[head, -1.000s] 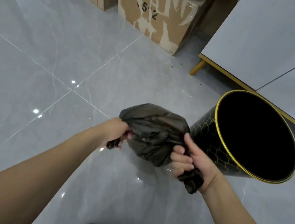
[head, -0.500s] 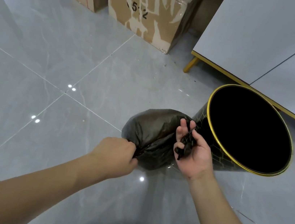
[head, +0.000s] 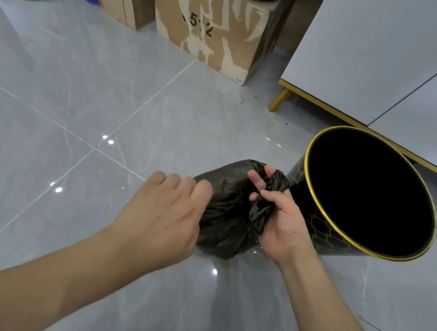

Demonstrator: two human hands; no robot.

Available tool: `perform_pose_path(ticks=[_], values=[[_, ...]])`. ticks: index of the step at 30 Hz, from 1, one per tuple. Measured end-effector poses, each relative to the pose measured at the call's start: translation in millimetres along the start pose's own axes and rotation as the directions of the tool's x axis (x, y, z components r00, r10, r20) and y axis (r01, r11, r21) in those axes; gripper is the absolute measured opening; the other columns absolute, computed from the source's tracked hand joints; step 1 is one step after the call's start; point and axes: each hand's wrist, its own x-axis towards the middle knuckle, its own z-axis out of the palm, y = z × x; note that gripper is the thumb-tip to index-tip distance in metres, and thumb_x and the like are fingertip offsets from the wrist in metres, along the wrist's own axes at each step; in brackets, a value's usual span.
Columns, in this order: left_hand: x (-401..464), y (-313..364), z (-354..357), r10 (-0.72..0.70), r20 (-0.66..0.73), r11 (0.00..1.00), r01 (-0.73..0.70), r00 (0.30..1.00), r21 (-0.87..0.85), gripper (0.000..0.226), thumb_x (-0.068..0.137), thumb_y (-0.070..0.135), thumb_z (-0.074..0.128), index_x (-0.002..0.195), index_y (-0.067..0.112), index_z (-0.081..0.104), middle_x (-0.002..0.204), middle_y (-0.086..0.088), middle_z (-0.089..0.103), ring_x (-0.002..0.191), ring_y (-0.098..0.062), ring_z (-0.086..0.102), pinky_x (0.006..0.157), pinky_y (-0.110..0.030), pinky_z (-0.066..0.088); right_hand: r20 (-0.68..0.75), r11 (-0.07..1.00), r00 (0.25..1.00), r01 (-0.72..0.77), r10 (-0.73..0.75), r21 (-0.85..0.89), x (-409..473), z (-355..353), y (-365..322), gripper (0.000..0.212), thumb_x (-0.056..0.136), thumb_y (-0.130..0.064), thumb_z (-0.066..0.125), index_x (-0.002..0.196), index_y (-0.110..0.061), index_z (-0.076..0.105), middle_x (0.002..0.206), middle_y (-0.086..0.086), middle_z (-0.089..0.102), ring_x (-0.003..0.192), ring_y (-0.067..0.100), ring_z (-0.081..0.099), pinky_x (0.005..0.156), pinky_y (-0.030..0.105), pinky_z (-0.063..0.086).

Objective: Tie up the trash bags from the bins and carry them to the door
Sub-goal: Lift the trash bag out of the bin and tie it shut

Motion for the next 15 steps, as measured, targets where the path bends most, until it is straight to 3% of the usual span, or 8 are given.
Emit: perform_pose_path(ticks=[2, 4, 7, 9, 12, 15], values=[[5, -8, -6, 0.159, 0.003, 0.986, -0.159, 0.987, -0.059, 0.011, 0.073, 0.015, 0.04, 0.08, 0.016, 0.048, 0.077, -0.001, 0.049, 0.063, -0.023, 0.041, 0.06, -0.036, 0.037, 0.03, 0.991, 1.0, 0.013, -0.009, -0.136, -1, -1, -2, 0.051, 0.087, 0.01, 0.041, 0.126, -0.019, 0.056, 0.124, 0.006, 0.067, 0.074, 0.012, 0.062, 0.078, 0.029, 0.052], [8, -14, -10, 0.217, 0.005, 0.967, -0.214, 0.976, -0.138, 0.019, 0.078, 0.011, 0.041, 0.087, 0.019, 0.057, 0.094, 0.001, 0.055, 0.073, -0.023, 0.048, 0.067, -0.035, 0.043, 0.062, 0.967, 0.998, 0.016, 0.0, -0.254, -2, 0, -2, 0.056, 0.084, 0.013, 0.038, 0.127, -0.017, 0.055, 0.125, 0.004, 0.067, 0.077, 0.01, 0.064, 0.081, 0.03, 0.052], [10, -21, -10, 0.094, 0.02, 0.973, -0.088, 0.995, -0.213, 0.017, 0.085, 0.011, 0.054, 0.099, 0.02, 0.061, 0.099, -0.002, 0.056, 0.072, -0.025, 0.052, 0.058, -0.036, 0.043, 0.073, 0.919, 0.997, 0.024, 0.005, -0.394, -4, 0, 2, 0.062, 0.078, 0.016, 0.035, 0.125, -0.018, 0.057, 0.123, 0.002, 0.068, 0.083, 0.009, 0.061, 0.084, 0.026, 0.048], [10, -27, -7, 0.035, 0.057, 0.974, -0.022, 0.998, -0.225, 0.018, 0.092, 0.023, 0.046, 0.109, 0.027, 0.053, 0.09, 0.004, 0.056, 0.071, -0.023, 0.055, 0.054, -0.035, 0.043, 0.085, 0.857, 0.996, 0.035, 0.01, -0.514, -4, -1, 4, 0.065, 0.075, 0.014, 0.039, 0.126, -0.023, 0.056, 0.122, -0.002, 0.068, 0.094, 0.006, 0.065, 0.085, 0.024, 0.049], [5, -35, 2, 0.041, 0.094, 0.932, -0.004, 0.995, -0.363, 0.019, 0.092, 0.019, 0.045, 0.107, 0.03, 0.045, 0.09, 0.011, 0.056, 0.076, -0.011, 0.052, 0.062, -0.027, 0.043, 0.123, 0.749, 0.991, 0.036, 0.061, -0.661, -4, -3, 7, 0.066, 0.072, -0.002, 0.053, 0.131, -0.032, 0.05, 0.121, -0.008, 0.068, 0.11, 0.008, 0.063, 0.088, 0.027, 0.053], [4, -40, 7, 0.015, 0.176, 0.852, 0.08, 0.984, -0.518, 0.03, 0.088, 0.007, 0.046, 0.105, 0.032, 0.046, 0.087, 0.015, 0.057, 0.076, -0.001, 0.05, 0.064, -0.014, 0.039, 0.107, 0.613, 0.986, 0.005, 0.13, -0.79, -5, -6, 11, 0.07, 0.068, -0.033, 0.075, 0.13, -0.049, 0.047, 0.123, -0.007, 0.064, 0.12, 0.017, 0.058, 0.103, 0.042, 0.045]])
